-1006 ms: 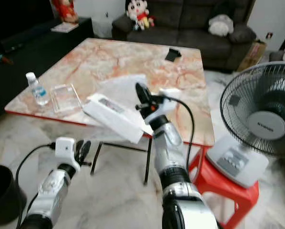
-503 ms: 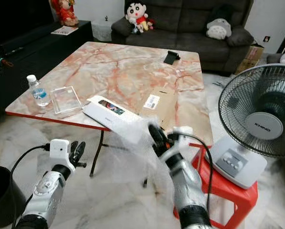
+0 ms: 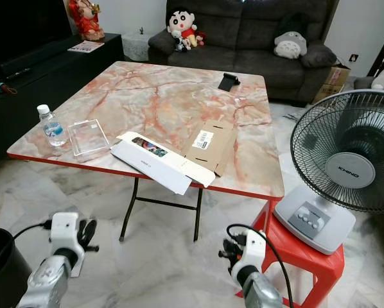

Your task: Picking trash to rubbish bin

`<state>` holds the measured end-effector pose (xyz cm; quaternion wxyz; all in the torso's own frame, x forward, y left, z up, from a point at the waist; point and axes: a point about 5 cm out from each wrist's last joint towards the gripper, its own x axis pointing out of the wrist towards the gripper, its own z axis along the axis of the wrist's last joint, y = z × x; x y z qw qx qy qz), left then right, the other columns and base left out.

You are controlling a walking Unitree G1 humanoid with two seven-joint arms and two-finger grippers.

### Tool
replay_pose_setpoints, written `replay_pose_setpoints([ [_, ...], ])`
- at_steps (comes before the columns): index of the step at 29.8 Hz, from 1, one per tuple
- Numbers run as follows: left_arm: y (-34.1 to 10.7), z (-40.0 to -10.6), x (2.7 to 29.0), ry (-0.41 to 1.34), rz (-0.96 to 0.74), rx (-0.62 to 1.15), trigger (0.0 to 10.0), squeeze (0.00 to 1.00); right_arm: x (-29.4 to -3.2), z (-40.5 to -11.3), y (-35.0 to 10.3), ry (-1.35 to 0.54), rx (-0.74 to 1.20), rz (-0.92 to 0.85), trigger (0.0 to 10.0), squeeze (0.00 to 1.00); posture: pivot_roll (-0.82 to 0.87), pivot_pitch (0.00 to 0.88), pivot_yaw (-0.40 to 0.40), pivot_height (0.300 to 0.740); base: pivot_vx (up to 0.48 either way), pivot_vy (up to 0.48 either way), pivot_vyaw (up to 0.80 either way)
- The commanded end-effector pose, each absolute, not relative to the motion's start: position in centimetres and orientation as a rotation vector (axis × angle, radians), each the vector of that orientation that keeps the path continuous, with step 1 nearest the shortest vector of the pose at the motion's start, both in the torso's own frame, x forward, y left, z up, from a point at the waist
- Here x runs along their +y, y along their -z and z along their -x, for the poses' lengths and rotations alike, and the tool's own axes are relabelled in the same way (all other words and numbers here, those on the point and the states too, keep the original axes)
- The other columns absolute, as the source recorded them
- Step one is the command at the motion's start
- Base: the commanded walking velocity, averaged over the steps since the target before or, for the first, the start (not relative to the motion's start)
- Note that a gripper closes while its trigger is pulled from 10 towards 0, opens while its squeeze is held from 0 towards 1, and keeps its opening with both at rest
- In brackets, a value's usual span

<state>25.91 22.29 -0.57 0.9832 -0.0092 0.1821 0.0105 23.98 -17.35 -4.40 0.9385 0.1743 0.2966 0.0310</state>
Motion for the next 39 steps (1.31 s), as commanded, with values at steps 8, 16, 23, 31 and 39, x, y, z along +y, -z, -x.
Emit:
replay_pose_setpoints([
  [8,5.3,-20.6,24.0,-0.134,0.011,0.685,10.0,0.0,-17.7,-21.5,6.5,0.047,0.775,-0.278,10.0,0.0,0.05,0.0,-0.022,0.74,0.0,0.0,0.0],
  [16,7.1,-17.4,24.4,-0.176,-0.003,0.809,10.0,0.0,-16.9,-20.9,7.0,0.053,0.807,-0.281,10.0,0.0,0.04,0.0,-0.015,0.74,0.0,0.0,0.0],
  [23,7.8,-16.4,24.4,-0.194,-0.028,0.868,10.0,0.0,-16.3,-20.4,7.4,0.047,0.842,-0.273,10.0,0.0,0.04,0.0,-0.02,0.74,0.0,0.0,0.0],
  [31,7.7,-16.8,24.0,-0.182,-0.027,0.868,10.0,0.0,-15.7,-20.9,7.2,0.026,0.834,-0.27,10.0,0.0,0.03,0.0,-0.023,0.74,0.0,0.0,0.0],
  [39,7.7,-16.8,24.2,-0.176,-0.035,0.875,10.0,0.0,-15.2,-20.9,7.2,0.022,0.84,-0.276,10.0,0.0,0.05,0.0,-0.016,0.74,0.0,0.0,0.0],
])
